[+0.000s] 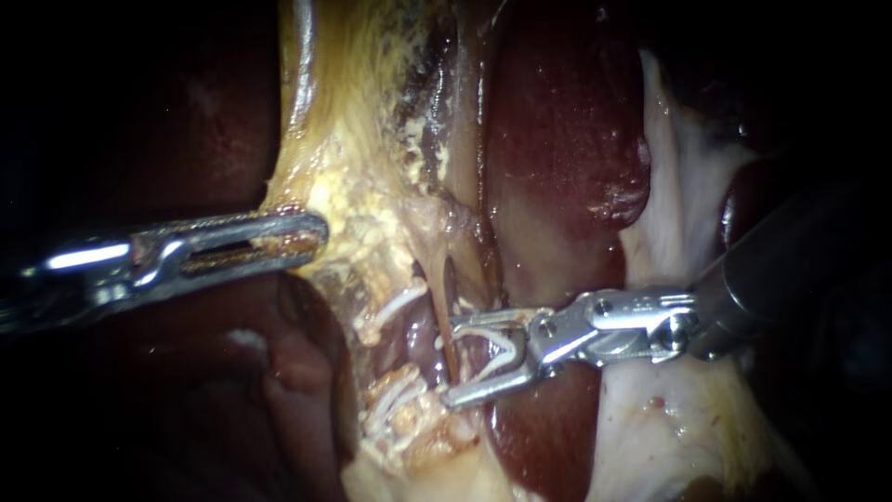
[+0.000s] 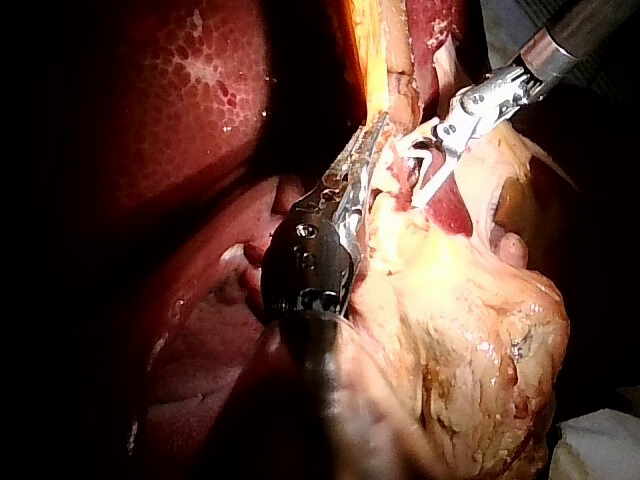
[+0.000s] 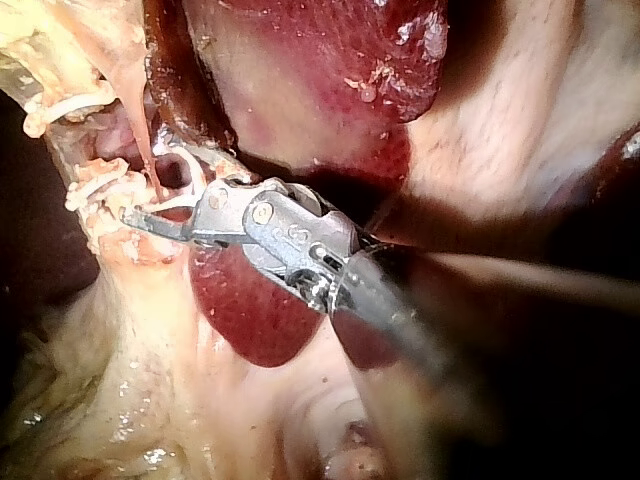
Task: Clipping first clip right tube
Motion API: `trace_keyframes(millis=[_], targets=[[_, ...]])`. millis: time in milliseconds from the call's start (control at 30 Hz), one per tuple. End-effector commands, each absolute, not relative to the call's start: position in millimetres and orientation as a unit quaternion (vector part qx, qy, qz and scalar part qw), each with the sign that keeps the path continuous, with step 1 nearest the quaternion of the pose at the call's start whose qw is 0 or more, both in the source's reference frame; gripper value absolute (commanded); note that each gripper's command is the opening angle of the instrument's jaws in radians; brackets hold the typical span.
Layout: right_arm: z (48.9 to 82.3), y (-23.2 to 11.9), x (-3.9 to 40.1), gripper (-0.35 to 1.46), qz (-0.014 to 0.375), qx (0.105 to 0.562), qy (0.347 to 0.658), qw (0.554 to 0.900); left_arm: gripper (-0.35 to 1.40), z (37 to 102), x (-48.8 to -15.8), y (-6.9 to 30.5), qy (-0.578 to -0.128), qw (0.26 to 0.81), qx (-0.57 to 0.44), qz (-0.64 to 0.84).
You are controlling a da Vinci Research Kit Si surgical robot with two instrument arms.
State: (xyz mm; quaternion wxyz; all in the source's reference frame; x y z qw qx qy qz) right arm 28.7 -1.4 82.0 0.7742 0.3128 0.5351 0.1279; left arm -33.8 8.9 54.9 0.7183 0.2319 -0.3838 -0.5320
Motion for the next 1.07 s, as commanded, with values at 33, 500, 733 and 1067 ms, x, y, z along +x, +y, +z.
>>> trace_keyframes(millis=[33, 500, 733, 1067], targets=[[82.0, -1.4, 28.8, 0.58, 0.125, 0.315, 0.535, 0.773, -0.35, 54.8, -33.7, 8.9, -0.386, 0.719, 0.231, -0.53], [80.8, -0.1, 28.3, -0.35, 0.117, 0.327, 0.529, 0.774, -0.35, 53.8, -32.8, 9.6, -0.387, 0.717, 0.23, -0.532], [80.6, -0.2, 28.1, -0.35, 0.12, 0.318, 0.517, 0.785, -0.35, 53.8, -32.7, 9.6, -0.387, 0.717, 0.23, -0.532], [81.2, -0.8, 28.2, -0.35, 0.12, 0.322, 0.512, 0.787, -0.35, 53.9, -32.7, 9.7, -0.387, 0.717, 0.23, -0.532]])
